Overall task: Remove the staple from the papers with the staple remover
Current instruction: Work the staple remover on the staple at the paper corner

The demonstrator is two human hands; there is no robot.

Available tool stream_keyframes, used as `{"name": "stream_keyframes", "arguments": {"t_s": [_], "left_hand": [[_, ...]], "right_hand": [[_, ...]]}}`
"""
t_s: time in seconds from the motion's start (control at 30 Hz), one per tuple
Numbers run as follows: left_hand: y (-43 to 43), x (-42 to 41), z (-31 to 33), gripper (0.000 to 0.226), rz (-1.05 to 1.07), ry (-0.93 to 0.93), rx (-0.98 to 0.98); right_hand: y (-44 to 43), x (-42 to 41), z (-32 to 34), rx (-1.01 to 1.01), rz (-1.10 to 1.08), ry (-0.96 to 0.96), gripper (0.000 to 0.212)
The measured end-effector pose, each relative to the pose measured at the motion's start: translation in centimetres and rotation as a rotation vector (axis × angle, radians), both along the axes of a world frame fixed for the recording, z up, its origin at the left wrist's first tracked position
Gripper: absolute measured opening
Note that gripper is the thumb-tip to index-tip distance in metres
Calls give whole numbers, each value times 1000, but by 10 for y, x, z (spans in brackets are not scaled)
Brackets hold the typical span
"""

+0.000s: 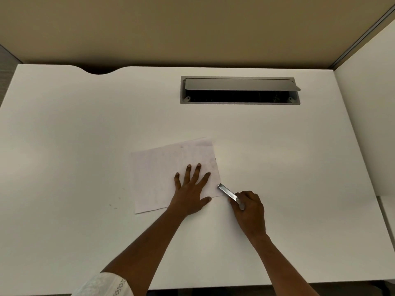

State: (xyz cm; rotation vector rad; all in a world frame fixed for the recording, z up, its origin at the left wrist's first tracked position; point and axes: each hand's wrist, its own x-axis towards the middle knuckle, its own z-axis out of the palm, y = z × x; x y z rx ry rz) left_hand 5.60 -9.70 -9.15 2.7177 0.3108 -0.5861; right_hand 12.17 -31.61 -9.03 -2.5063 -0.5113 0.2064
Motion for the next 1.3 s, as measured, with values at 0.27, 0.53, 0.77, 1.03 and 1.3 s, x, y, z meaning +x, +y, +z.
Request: {"name": "stream_keyframes", "arguments": {"t_s": [0.27,0.53,0.77,1.03,1.3], "left_hand": [[-5,-1,-2,83,56,-27,-21],[-11,3,-7,65,41,-3,-29],[-11,5,-7,61,20,30,-69],[-10,3,-12,63,9,21,-50],[-12,0,-13,62,4,17,-25]], "right_hand": [[24,10,3,-53,162,5,25],[11,7,4,-144,180,-13,26],[23,6,10,-132,185,20,22],[32,9,13,-144,171,25,13],[29,29,12,-148,276,87,12]]}}
